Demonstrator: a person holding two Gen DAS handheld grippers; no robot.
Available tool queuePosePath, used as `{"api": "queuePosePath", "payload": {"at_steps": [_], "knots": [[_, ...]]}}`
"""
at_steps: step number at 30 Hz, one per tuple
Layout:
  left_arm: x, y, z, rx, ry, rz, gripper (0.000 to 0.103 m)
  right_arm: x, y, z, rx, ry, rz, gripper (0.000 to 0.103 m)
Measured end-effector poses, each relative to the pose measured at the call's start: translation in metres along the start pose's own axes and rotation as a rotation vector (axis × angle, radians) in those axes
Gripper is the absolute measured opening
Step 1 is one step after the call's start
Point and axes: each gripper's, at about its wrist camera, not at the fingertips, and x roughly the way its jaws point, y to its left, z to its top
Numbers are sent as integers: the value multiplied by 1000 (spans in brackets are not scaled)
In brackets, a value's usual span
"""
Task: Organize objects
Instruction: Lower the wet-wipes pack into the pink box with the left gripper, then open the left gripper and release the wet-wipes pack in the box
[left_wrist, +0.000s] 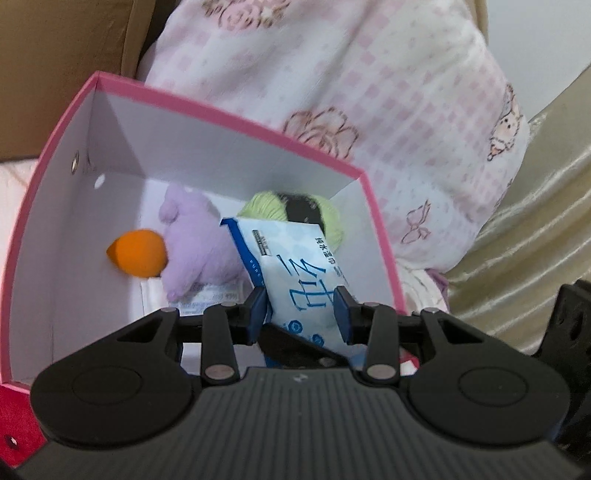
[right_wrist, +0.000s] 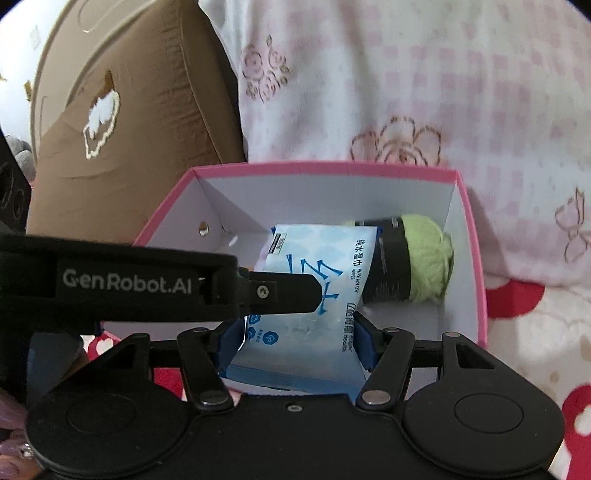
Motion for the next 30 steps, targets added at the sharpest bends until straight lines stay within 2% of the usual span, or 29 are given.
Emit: {"api": "queuePosePath", "payload": {"at_steps": [9, 13, 18, 26, 28, 30], "knots": [[26, 11, -6, -58, 29, -34, 37, 16, -15, -4, 42, 55, -55, 62], [31, 18, -13, -106, 65, -82, 38, 17, -22, -6, 102, 103, -69, 60], [34, 17, -12, -93, 61, -62, 38, 16, -21, -10, 98, 107, -86, 57], [37, 19, -13, -98, 53, -71, 41, 28, -21, -13, 88, 145, -152, 54], [37, 19, -13, -81, 59, -71, 40, 37, -22, -16, 93, 160, -173, 54], [37, 19, -14, -60, 44, -54, 35, 42, -22, -16, 99, 172, -175, 54]]}}
